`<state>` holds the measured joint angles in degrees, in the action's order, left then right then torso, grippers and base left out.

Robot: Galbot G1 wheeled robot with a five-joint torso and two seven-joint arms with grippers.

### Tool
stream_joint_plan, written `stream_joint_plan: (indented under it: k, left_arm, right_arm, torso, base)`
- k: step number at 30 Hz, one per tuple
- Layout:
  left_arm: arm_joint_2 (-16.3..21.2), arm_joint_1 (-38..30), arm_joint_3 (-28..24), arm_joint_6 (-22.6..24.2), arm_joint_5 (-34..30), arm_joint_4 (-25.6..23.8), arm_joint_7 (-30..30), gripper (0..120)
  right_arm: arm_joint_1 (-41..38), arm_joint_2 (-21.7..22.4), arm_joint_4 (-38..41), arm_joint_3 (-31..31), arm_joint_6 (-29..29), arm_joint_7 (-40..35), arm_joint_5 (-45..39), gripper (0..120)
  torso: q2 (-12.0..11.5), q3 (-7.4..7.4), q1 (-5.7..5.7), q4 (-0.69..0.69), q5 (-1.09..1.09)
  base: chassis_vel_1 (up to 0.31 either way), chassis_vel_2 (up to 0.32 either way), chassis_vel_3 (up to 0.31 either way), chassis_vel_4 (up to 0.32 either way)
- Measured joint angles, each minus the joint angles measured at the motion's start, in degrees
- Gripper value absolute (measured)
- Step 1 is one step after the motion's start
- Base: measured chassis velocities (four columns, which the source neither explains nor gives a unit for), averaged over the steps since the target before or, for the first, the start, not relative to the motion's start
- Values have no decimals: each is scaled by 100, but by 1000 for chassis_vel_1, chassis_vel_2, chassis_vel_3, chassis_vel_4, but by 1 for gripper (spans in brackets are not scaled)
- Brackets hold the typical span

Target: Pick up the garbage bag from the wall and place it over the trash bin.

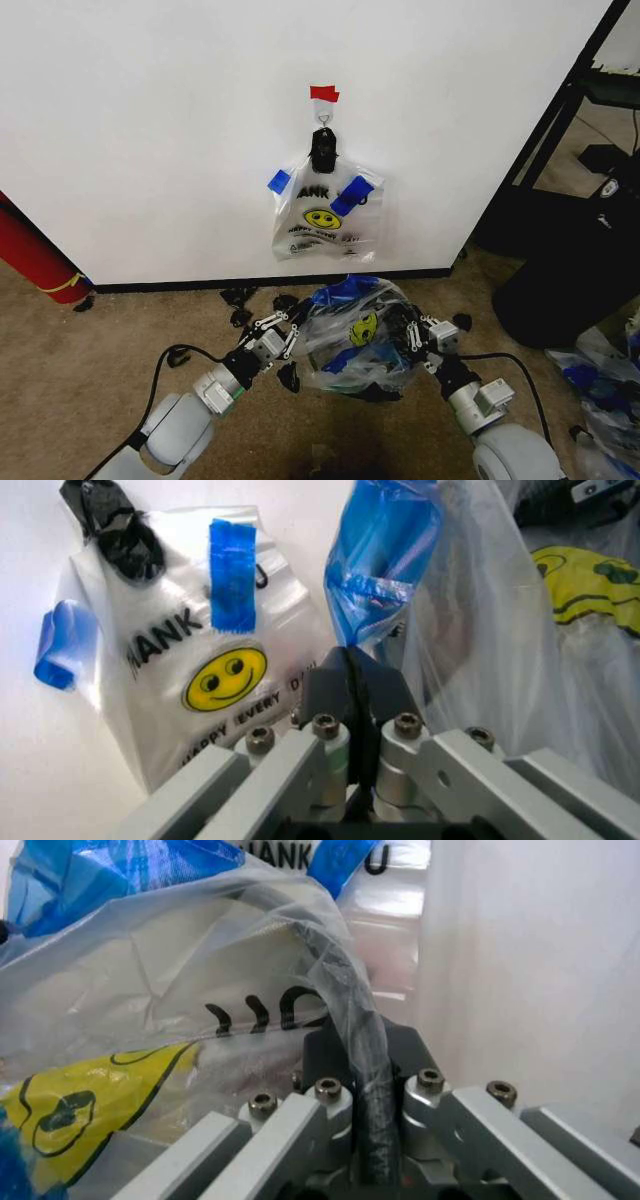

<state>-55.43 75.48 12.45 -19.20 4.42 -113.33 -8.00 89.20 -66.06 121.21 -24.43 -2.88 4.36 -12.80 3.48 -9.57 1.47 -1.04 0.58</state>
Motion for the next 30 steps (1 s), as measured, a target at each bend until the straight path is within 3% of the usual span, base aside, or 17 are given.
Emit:
stream_joint_plan:
  k: [11, 17, 23, 30]
  left_arm:
    - [61, -11, 46, 287, -279, -68, 251, 0]
    - [128, -11, 56, 711, -462, -66, 382, 0]
    - [121, -75, 4, 873, -483, 161, 372, 0]
    - [97, -101, -37, 804, -693, 283, 484, 0]
  right_arm:
    - [23, 2, -180, -173, -348, 542, 86, 0]
    - [-117, 21, -613, -500, -1102, 1880, -254, 0]
    - [-209, -22, -863, -566, -1501, 2609, -879, 0]
    - [-211, -67, -926, -513, -1525, 2426, -1187, 0]
  torso:
    - [0, 0, 0, 0, 0]
    - [0, 0, 0, 0, 0]
    - [0, 0, 0, 0, 0]
    - [0, 0, 0, 0, 0]
  base:
    - [0, 0, 0, 0]
    - [0, 0, 0, 0]
    - [0, 0, 0, 0]
    - [0, 0, 0, 0]
